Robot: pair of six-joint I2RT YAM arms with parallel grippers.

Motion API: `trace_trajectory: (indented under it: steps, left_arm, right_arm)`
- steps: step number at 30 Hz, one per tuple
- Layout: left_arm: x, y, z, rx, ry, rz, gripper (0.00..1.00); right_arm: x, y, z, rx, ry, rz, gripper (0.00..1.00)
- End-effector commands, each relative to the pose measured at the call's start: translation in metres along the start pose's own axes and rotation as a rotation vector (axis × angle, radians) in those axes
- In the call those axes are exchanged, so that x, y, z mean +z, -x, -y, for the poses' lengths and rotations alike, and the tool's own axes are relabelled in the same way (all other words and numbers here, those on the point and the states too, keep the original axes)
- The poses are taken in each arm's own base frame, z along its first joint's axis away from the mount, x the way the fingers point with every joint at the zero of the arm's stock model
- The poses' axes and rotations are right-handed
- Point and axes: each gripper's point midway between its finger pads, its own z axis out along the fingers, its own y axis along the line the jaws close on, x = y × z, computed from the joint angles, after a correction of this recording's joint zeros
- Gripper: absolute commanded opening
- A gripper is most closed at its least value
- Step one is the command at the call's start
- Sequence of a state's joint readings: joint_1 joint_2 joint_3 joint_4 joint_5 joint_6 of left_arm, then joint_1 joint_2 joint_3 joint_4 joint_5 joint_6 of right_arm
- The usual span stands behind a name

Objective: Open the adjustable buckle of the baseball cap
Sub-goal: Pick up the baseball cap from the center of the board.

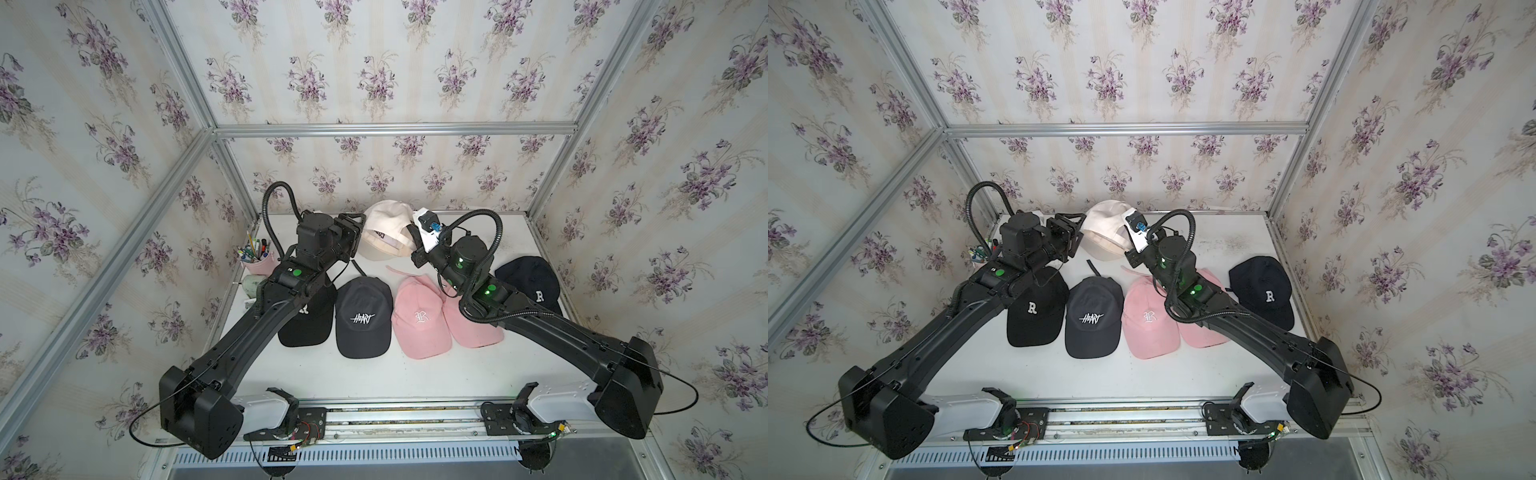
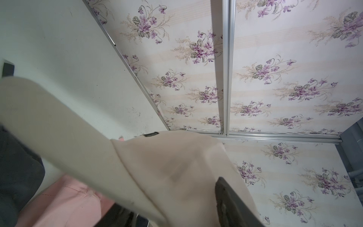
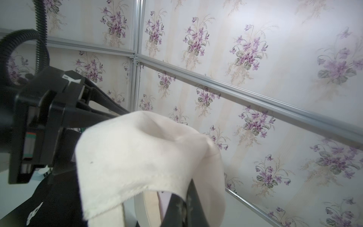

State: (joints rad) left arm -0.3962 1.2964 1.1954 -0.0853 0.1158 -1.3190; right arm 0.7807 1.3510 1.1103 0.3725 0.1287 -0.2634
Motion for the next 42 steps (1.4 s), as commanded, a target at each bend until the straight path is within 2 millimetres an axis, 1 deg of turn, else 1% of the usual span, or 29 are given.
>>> trace_trajectory:
  steps: [1,5,8,10,12,15,18,20,22,24,25,27,28,31,37,42]
  left_arm:
    - [-0.001,-0.002,0.016,0.123,-0.067,-0.015,0.79]
    - [-0.009,-0.002,0.02,0.294,-0.076,-0.007,0.85]
    - [-0.016,-0.005,0.027,0.442,-0.091,-0.016,0.89]
    - [-0.021,-0.01,0.029,0.541,-0.079,-0.046,0.91]
    - [-0.024,-0.012,0.026,0.621,-0.044,-0.067,0.92]
    - [-0.036,-0.021,0.033,0.794,-0.068,-0.073,0.92]
    - [-0.052,-0.032,0.046,1.042,-0.132,-0.028,0.91]
    - [-0.06,-0.045,0.051,1.221,-0.162,-0.031,0.9]
    - [-0.063,-0.062,0.05,1.404,-0.174,-0.065,0.88]
    - [-0.062,-0.077,0.046,1.557,-0.164,-0.081,0.87]
    - [-0.062,-0.087,0.044,1.63,-0.174,-0.097,0.87]
    - [-0.059,-0.1,0.041,1.741,-0.184,-0.1,0.86]
    - [-0.057,-0.105,0.04,1.784,-0.191,-0.097,0.86]
    - [-0.055,-0.113,0.042,1.865,-0.214,-0.048,0.85]
    - [-0.043,-0.108,0.04,1.986,-0.171,0.01,0.83]
    - [-0.032,-0.103,0.044,2.038,-0.135,0.067,0.79]
  right_arm:
    - [0.003,-0.007,-0.005,0.018,0.077,-0.079,0.0]
    - [0.014,-0.014,-0.002,0.038,0.128,-0.177,0.0]
    - [0.016,-0.013,-0.002,0.045,0.152,-0.192,0.0]
    - [0.017,-0.012,0.0,0.063,0.167,-0.197,0.0]
    - [0.017,-0.01,0.001,0.071,0.184,-0.202,0.0]
    - [0.018,-0.011,-0.001,0.078,0.209,-0.215,0.0]
    - [0.017,-0.012,-0.001,0.084,0.227,-0.227,0.0]
    - [0.018,-0.015,0.0,0.086,0.232,-0.243,0.0]
    - [0.018,-0.015,0.002,0.084,0.235,-0.257,0.0]
    - [0.017,-0.015,0.001,0.074,0.241,-0.267,0.0]
    - [0.016,-0.016,0.001,0.068,0.246,-0.272,0.0]
    - [0.015,-0.014,0.0,0.059,0.252,-0.274,0.0]
    - [0.013,-0.014,0.0,0.056,0.255,-0.276,0.0]
    - [0.01,-0.012,-0.002,0.047,0.271,-0.275,0.0]
    - [0.003,-0.009,-0.008,0.042,0.317,-0.273,0.0]
    - [-0.001,-0.009,-0.013,0.046,0.344,-0.279,0.0]
